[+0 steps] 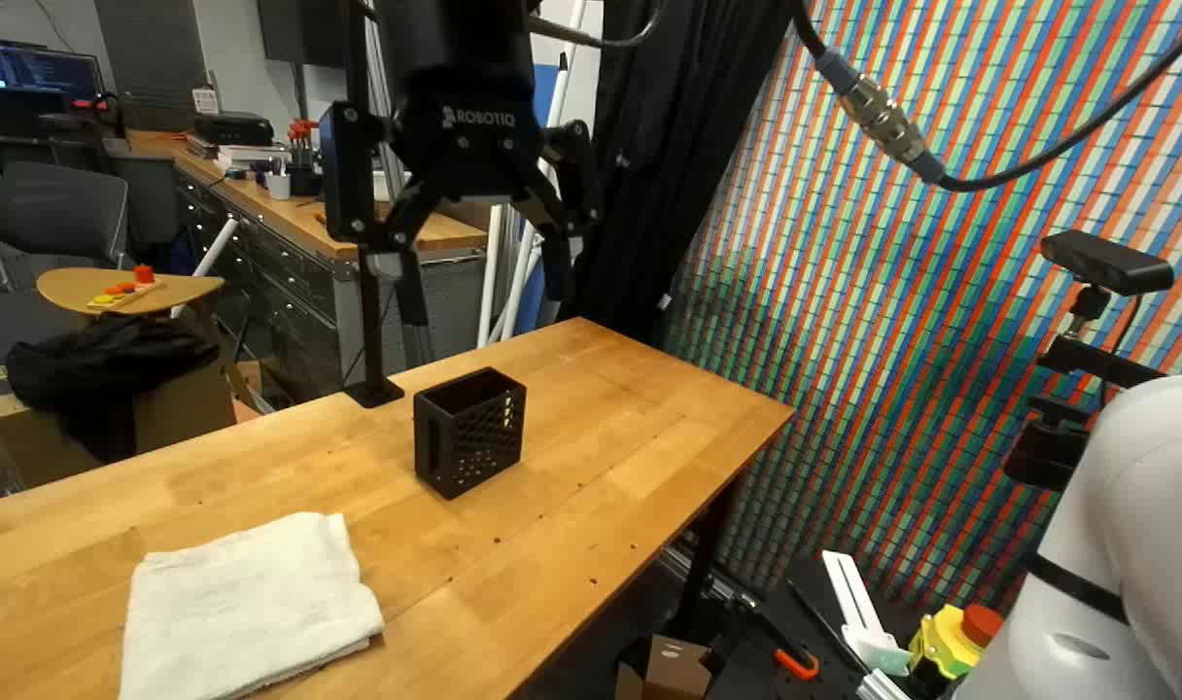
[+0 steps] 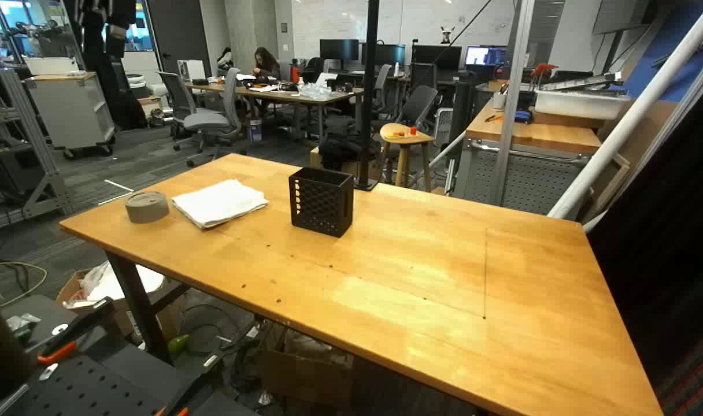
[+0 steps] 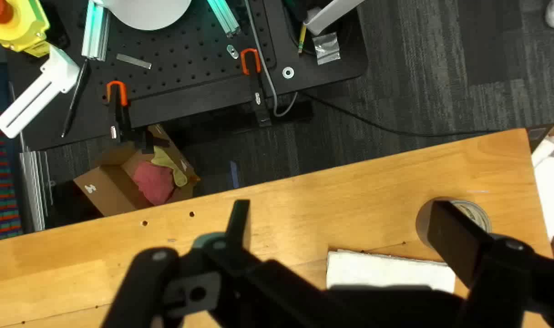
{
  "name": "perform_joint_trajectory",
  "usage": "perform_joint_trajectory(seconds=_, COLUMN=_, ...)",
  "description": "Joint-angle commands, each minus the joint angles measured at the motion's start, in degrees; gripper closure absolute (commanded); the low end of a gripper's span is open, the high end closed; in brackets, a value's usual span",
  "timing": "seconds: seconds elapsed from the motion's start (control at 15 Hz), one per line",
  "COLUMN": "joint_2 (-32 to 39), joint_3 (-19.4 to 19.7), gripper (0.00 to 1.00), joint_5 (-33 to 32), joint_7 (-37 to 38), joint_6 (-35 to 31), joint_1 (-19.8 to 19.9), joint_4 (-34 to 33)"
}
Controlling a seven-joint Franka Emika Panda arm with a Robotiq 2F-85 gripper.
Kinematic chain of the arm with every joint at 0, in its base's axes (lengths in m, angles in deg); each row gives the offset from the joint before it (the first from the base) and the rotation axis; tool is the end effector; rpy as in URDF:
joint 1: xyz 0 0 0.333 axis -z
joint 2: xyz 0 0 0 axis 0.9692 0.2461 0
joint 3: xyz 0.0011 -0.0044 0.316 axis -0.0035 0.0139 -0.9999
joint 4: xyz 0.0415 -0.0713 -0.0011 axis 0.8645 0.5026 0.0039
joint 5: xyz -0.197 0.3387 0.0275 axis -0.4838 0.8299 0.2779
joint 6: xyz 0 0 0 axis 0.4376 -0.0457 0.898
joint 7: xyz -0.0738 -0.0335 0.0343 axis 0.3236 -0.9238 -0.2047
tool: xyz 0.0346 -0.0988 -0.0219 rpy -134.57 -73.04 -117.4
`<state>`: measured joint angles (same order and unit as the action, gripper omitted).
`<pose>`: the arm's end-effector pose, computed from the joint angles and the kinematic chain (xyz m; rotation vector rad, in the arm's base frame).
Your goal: Pick the cloth and shove it in the box
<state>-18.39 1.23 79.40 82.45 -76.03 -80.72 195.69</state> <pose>0.3985 0.1737 0.5185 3.0739 -0.2916 -0.4741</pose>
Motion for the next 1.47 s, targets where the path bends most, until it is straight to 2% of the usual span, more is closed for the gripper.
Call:
perform_joint_trajectory(seconds=0.0, joint_2=0.1, joint_3=0.5, gripper=0.00, joint_5=-0.1, joint_7=0.1, joint_6=0.1, joint_1=-0.6, joint_4=-0.3)
perform_joint_trajectory(seconds=0.2, joint_2=-0.1, joint_3=0.5, gripper=0.00, joint_5=-0.1, joint_7=0.1, joint_6=0.1, joint_1=-0.6, joint_4=-0.7)
perform_joint_trajectory(seconds=0.53, joint_2=4.7, joint_3=-0.5, gripper=0.00, joint_5=-3.1, joint_7=-1.8, joint_6=-2.5, joint_1=-1.4, joint_4=-3.0)
perform_joint_trajectory(seconds=1.07, joint_2=17.7, joint_3=-2.7, gripper=0.00, joint_5=-17.8, joint_7=-4.5, joint_6=-15.3, joint_1=-5.9, joint_4=-9.2)
perform_joint_trajectory(seconds=1.4, joint_2=28.3, joint_3=-1.2, gripper=0.00, joint_5=-24.5, joint_7=-8.0, joint_6=-24.9, joint_1=-8.8, joint_4=-14.5)
